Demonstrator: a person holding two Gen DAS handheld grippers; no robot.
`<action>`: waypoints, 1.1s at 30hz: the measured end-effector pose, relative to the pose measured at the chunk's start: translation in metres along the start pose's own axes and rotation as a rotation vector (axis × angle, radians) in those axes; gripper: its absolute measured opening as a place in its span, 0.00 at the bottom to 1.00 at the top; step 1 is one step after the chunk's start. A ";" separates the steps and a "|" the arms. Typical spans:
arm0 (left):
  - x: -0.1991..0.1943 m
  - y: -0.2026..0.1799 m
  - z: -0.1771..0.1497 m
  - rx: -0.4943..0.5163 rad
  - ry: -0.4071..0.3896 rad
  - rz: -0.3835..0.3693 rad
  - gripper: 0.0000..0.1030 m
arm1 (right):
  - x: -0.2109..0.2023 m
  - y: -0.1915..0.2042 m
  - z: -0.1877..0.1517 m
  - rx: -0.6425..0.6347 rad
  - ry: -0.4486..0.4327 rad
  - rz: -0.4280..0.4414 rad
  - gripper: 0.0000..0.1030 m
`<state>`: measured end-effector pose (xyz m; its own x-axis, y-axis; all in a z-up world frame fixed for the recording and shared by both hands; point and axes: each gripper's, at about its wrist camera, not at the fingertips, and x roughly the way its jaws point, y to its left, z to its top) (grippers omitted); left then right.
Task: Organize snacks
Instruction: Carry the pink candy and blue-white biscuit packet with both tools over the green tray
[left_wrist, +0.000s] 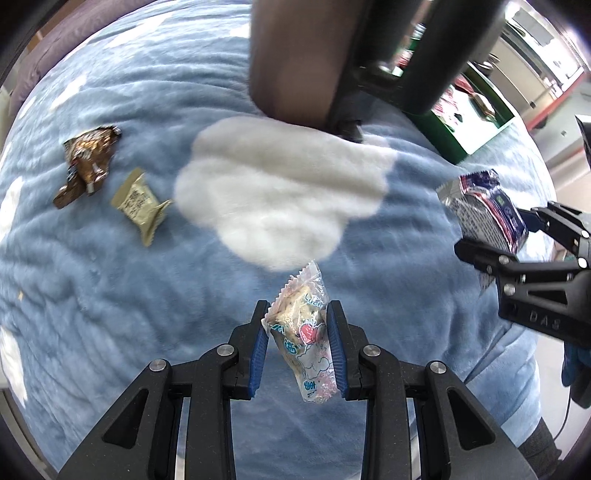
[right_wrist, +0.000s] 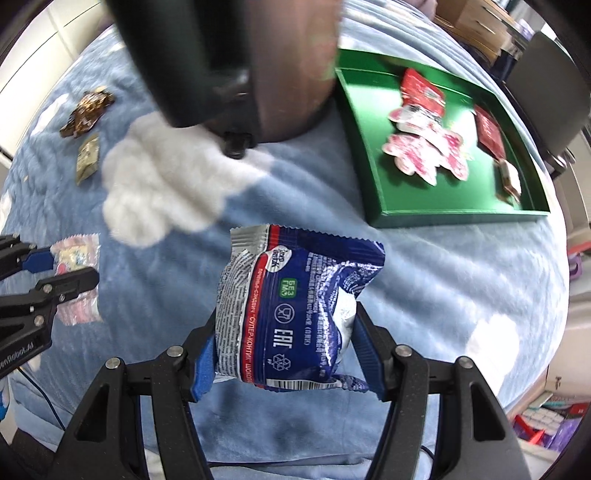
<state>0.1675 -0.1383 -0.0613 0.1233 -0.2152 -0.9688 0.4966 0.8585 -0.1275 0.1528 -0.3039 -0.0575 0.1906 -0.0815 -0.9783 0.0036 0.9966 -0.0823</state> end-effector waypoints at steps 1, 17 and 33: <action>0.001 -0.004 0.000 0.013 0.001 -0.004 0.25 | 0.000 -0.005 -0.001 0.016 -0.001 -0.005 1.00; 0.013 -0.068 0.015 0.186 0.007 -0.047 0.25 | -0.013 -0.072 -0.003 0.190 -0.048 -0.062 1.00; 0.008 -0.127 0.061 0.305 -0.063 -0.109 0.25 | -0.019 -0.136 0.006 0.276 -0.129 -0.135 1.00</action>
<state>0.1577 -0.2772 -0.0398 0.1037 -0.3348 -0.9366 0.7434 0.6517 -0.1507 0.1550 -0.4381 -0.0266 0.2926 -0.2283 -0.9286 0.3001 0.9439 -0.1375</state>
